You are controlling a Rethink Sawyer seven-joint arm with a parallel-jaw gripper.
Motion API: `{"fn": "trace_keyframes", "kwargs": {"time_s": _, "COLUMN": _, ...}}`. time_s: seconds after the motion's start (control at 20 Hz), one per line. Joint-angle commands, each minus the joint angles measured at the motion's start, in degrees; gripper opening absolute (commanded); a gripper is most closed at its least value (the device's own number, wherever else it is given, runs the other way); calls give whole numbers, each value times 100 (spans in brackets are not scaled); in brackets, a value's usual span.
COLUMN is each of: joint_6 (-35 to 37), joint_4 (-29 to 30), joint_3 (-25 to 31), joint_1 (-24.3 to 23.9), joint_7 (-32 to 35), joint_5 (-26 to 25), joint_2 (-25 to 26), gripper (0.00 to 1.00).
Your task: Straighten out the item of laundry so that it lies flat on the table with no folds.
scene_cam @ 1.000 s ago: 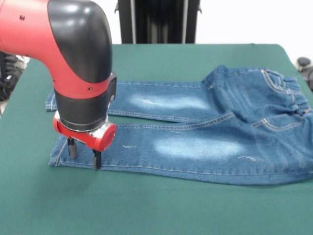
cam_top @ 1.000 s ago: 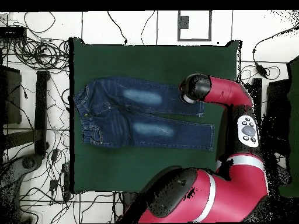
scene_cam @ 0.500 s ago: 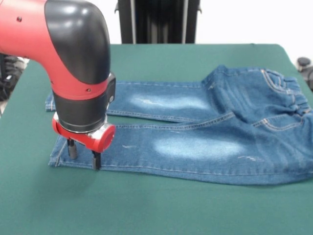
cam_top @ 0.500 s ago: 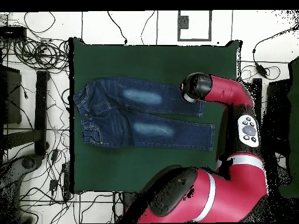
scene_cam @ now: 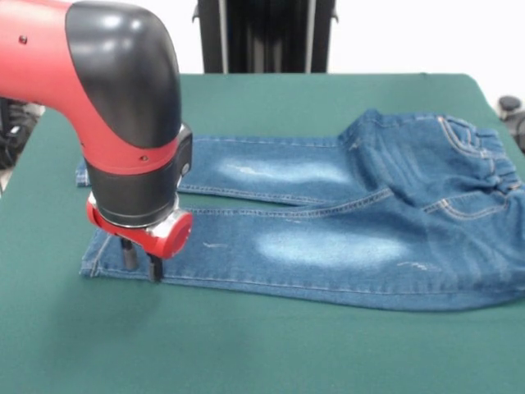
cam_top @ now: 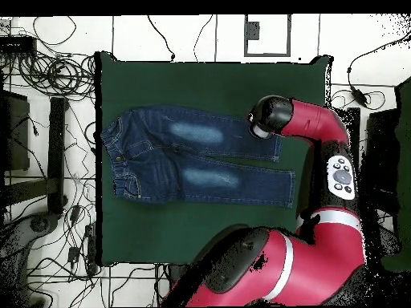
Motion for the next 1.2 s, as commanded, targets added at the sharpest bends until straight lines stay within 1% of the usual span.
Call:
{"fn": "trace_keyframes", "kwargs": {"time_s": 0.05, "joint_6": 455, "joint_4": 353, "joint_3": 270, "joint_1": 188, "joint_7": -183, "joint_5": -92, "joint_2": 896, "gripper": 0}}
{"fn": "trace_keyframes", "kwargs": {"time_s": 0.1, "joint_6": 450, "joint_4": 339, "joint_3": 213, "joint_1": 230, "joint_7": -24, "joint_5": -76, "joint_2": 867, "gripper": 0}}
{"fn": "trace_keyframes", "kwargs": {"time_s": 0.2, "joint_6": 418, "joint_4": 345, "joint_3": 163, "joint_1": 260, "joint_7": 78, "joint_5": -67, "joint_2": 817, "gripper": 0}}
{"fn": "trace_keyframes", "kwargs": {"time_s": 0.35, "joint_6": 99, "joint_4": 472, "joint_3": 107, "joint_1": 299, "joint_7": 238, "joint_5": -96, "joint_2": 675, "gripper": 0}}
{"fn": "trace_keyframes", "kwargs": {"time_s": 0.55, "joint_6": -176, "joint_4": 469, "joint_3": 18, "joint_1": 348, "joint_7": 331, "joint_5": -160, "joint_2": 567, "gripper": 0}}
{"fn": "trace_keyframes", "kwargs": {"time_s": 0.8, "joint_6": -470, "joint_4": 189, "joint_3": -17, "joint_1": 346, "joint_7": 233, "joint_5": -290, "joint_2": 646, "gripper": 0}}
{"fn": "trace_keyframes", "kwargs": {"time_s": 0.95, "joint_6": -721, "joint_4": 146, "joint_3": -10, "joint_1": 320, "joint_7": 149, "joint_5": -396, "joint_2": 668, "gripper": 0}}
{"fn": "trace_keyframes", "kwargs": {"time_s": 1.1, "joint_6": -698, "joint_4": -125, "joint_3": 16, "joint_1": 270, "joint_7": -41, "joint_5": -479, "joint_2": 794, "gripper": 0}}
{"fn": "trace_keyframes", "kwargs": {"time_s": 1.2, "joint_6": -732, "joint_4": -170, "joint_3": -20, "joint_1": 287, "joint_7": -50, "joint_5": -534, "joint_2": 814, "gripper": 0}}
